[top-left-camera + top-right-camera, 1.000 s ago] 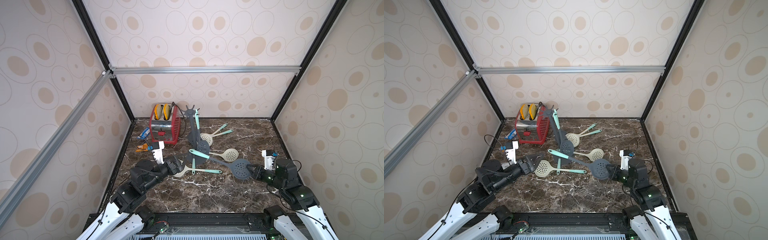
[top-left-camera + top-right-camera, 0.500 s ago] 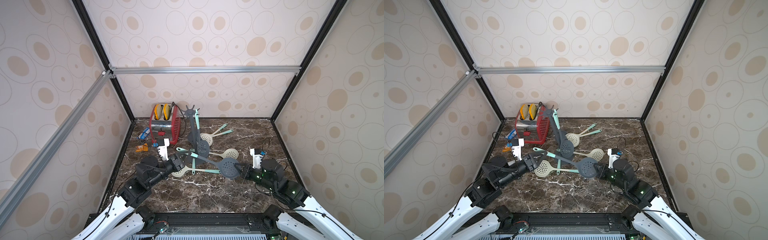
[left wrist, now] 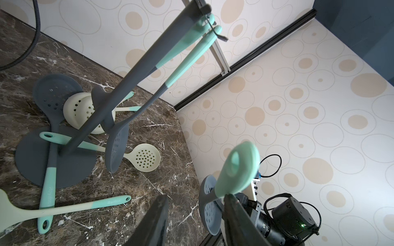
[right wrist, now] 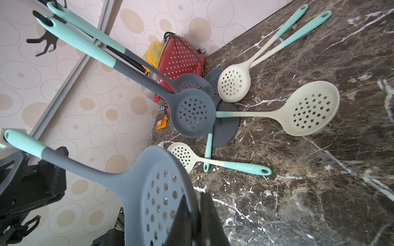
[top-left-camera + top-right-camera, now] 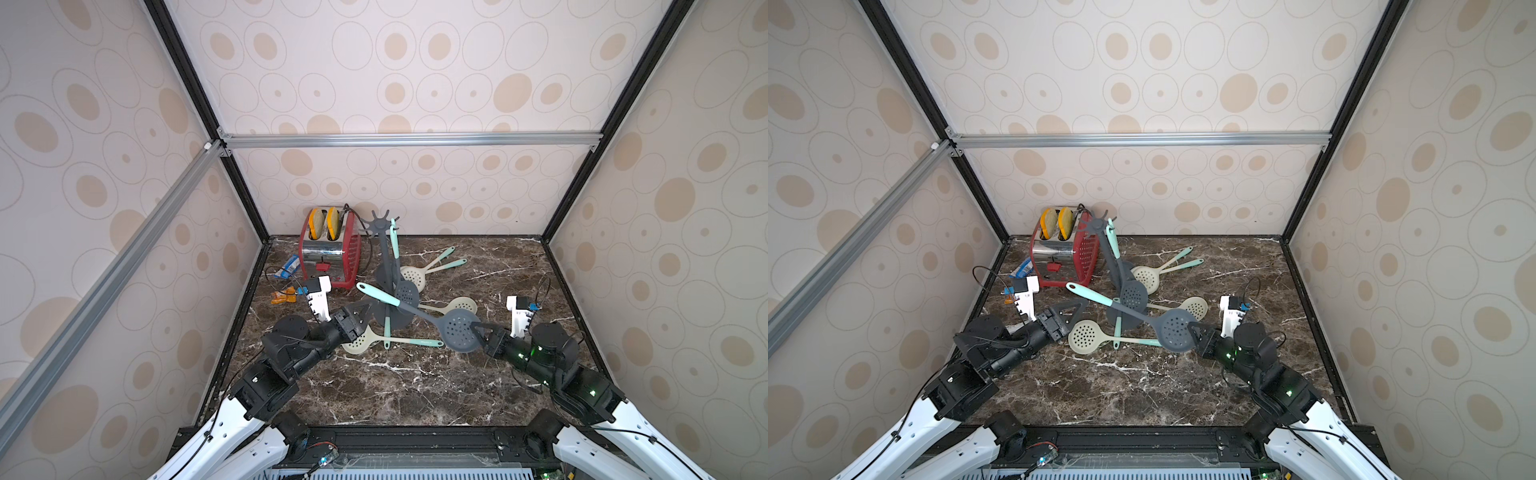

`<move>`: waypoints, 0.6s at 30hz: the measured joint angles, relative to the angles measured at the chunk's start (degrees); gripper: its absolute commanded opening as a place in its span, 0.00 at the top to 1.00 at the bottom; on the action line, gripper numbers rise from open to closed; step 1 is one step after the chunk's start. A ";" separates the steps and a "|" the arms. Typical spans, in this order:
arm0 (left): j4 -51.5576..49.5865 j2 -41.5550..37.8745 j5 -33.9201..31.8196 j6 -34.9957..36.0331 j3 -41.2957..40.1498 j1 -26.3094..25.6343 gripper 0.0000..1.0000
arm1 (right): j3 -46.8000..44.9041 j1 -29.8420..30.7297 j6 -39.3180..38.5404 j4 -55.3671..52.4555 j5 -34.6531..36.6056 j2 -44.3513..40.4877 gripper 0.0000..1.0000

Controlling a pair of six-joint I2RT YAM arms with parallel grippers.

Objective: Hang the skimmer on the kitchen utensil rack
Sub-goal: Pick up the skimmer from the center of the board.

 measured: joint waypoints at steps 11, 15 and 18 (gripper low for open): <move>1.16 -0.87 0.04 0.00 0.00 0.00 0.45 | -0.50 0.31 -0.33 -0.66 -0.37 0.11 1.00; 1.16 -1.07 0.00 -0.02 0.00 0.00 0.56 | -0.50 0.31 -0.98 -0.68 -1.03 0.13 1.00; 1.18 -1.07 0.00 -0.02 0.00 0.00 0.60 | -0.87 0.31 -1.68 0.50 -2.23 0.13 1.00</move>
